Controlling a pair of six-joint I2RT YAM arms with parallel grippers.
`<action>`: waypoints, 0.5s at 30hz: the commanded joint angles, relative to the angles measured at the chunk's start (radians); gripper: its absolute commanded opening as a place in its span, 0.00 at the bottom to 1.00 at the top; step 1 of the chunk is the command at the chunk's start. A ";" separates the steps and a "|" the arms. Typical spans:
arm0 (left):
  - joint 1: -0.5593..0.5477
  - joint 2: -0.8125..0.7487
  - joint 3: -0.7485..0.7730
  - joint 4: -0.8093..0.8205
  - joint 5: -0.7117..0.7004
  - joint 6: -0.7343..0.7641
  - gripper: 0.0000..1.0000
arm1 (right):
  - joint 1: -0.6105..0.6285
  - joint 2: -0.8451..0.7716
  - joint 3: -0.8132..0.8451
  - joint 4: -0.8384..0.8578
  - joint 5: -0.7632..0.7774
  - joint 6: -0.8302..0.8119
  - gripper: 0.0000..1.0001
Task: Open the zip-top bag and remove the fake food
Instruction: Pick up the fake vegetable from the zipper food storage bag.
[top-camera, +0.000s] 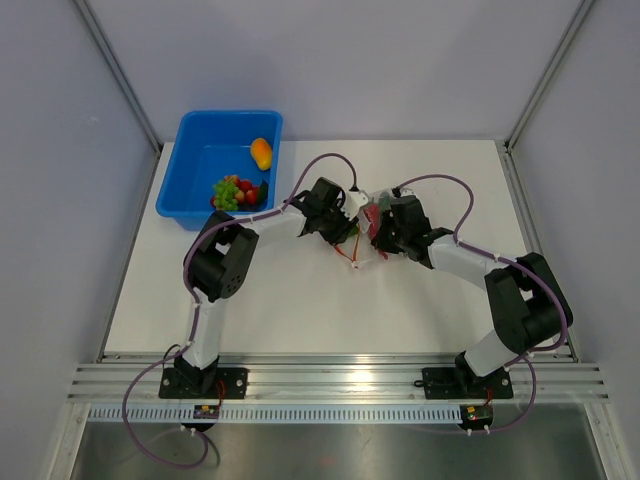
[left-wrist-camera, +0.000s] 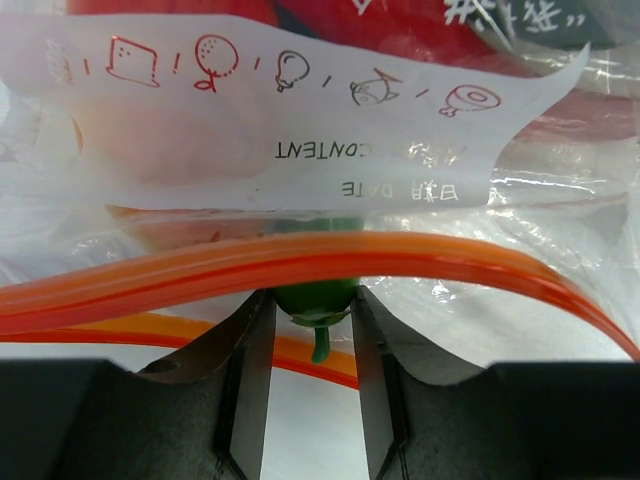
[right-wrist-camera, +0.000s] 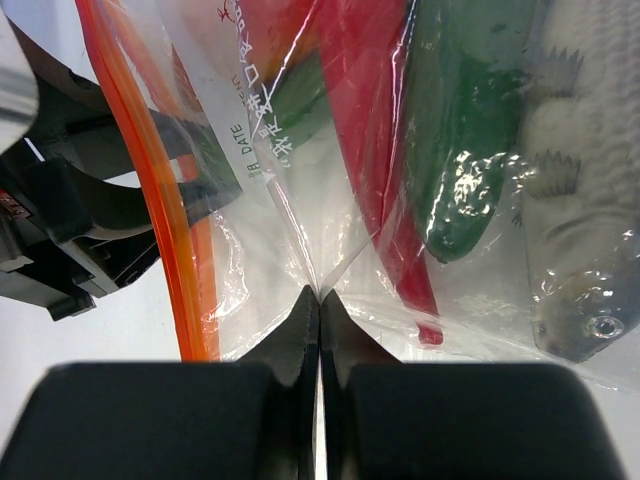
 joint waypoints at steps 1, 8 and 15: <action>-0.005 -0.054 -0.002 0.046 0.025 -0.003 0.35 | 0.015 0.005 0.040 0.000 -0.004 -0.012 0.02; -0.004 -0.085 -0.022 0.037 0.022 0.006 0.30 | 0.015 0.010 0.047 -0.014 0.014 -0.007 0.02; -0.004 -0.166 -0.071 0.020 0.016 0.026 0.29 | 0.013 0.000 0.054 -0.054 0.166 0.025 0.00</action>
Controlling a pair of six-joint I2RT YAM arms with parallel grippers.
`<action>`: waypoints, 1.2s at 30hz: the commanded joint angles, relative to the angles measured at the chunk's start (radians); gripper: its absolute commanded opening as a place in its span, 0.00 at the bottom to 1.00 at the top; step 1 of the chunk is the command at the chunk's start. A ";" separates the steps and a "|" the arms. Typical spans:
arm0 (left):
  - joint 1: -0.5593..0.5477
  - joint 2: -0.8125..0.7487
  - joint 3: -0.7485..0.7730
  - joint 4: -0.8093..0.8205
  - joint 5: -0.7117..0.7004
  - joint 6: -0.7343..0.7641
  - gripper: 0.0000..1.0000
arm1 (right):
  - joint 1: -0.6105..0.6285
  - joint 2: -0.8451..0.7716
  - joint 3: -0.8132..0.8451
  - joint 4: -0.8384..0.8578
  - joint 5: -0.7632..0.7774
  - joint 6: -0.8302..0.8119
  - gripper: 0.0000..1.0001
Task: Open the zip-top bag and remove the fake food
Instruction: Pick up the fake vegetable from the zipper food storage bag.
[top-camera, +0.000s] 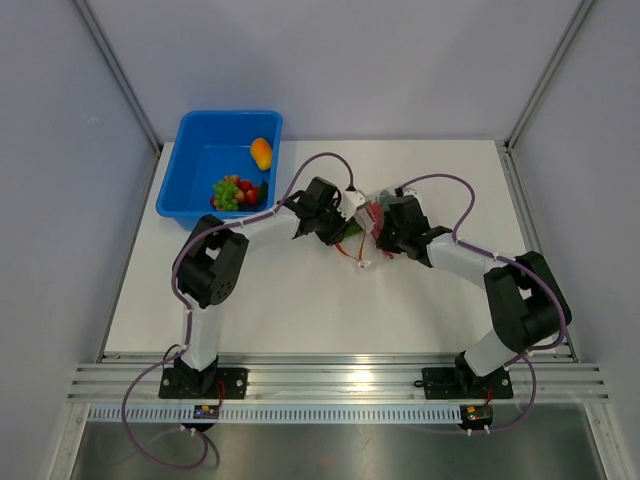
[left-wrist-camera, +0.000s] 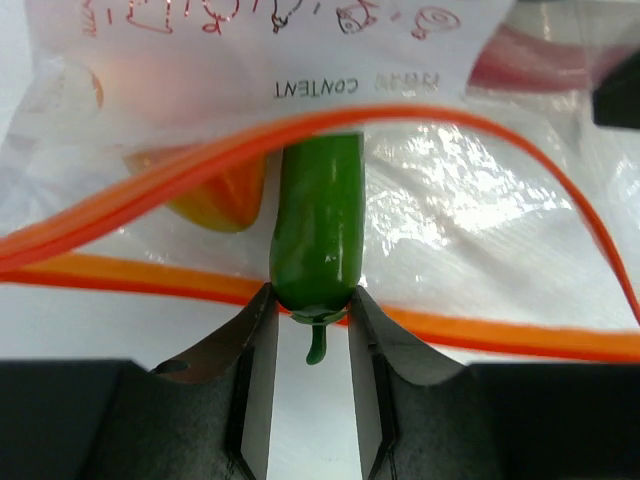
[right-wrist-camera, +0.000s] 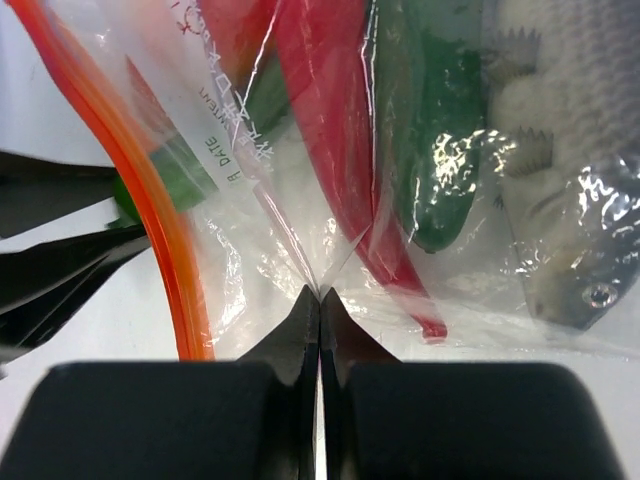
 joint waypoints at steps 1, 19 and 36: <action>-0.002 -0.104 -0.019 0.016 0.015 0.020 0.29 | 0.012 -0.016 0.034 -0.015 0.117 0.024 0.00; 0.010 -0.147 0.067 -0.278 -0.059 0.099 0.26 | 0.011 -0.094 -0.025 0.008 0.285 0.075 0.00; 0.015 -0.249 0.084 -0.385 0.082 0.113 0.25 | 0.011 -0.100 -0.027 0.008 0.289 0.072 0.00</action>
